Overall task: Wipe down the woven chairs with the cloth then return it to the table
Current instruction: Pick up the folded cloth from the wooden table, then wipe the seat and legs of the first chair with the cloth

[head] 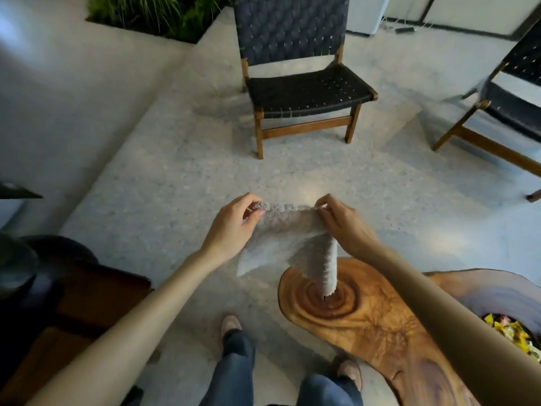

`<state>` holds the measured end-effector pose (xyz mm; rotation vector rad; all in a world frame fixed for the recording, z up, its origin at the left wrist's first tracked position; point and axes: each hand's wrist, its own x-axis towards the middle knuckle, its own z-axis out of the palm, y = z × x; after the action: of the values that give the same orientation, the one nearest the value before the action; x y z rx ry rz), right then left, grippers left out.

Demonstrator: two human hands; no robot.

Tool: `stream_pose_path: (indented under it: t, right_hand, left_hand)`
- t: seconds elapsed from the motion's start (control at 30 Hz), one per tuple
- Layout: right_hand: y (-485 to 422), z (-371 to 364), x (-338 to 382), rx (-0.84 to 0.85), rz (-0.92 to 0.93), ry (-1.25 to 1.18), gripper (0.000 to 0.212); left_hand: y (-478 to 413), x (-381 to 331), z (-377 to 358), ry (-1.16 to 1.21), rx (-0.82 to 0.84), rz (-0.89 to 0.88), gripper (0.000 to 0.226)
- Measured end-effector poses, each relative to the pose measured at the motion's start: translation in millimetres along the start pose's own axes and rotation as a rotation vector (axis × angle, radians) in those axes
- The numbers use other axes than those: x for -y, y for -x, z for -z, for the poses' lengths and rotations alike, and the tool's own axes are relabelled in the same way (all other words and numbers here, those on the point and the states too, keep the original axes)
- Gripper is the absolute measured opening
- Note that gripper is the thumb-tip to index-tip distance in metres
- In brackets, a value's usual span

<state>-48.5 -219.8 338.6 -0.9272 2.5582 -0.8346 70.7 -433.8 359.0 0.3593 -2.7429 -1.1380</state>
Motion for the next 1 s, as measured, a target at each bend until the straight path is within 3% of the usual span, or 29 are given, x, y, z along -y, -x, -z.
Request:
stream_pose_path:
  t: [0.2, 0.37, 0.5, 0.63, 0.77, 1.0]
  right_hand:
    - [-67.2, -13.1, 52.8, 0.028, -0.012, -0.066, 0.008]
    - [-113.6, -6.6, 63.5, 0.078, 0.009, -0.120, 0.017]
    - [-165.8, -7.0, 50.0, 0.101, 0.024, -0.061, 0.011]
    - [-235.6, -11.0, 24.3, 0.053, -0.033, 0.040, 0.018]
    - [-311.8, 2.6, -3.2, 0.028, -0.171, -0.067, 0.013]
    - [-435.6, 54.2, -57.6, 0.009, -0.245, -0.060, 0.017]
  left_hand:
    - [-45.1, 49.9, 60.7, 0.027, -0.013, 0.009, 0.010]
    - [-99.3, 78.1, 85.6, 0.052, -0.043, 0.031, 0.008]
    - [-157.0, 95.8, 93.3, 0.073, -0.027, 0.048, 0.007]
    - [-227.5, 109.3, 90.6, 0.082, 0.007, 0.030, 0.004]
    - [-313.5, 115.2, 79.9, 0.058, 0.029, 0.049, 0.006]
    - [-456.7, 117.9, 53.3, 0.125, 0.052, 0.082, 0.008]
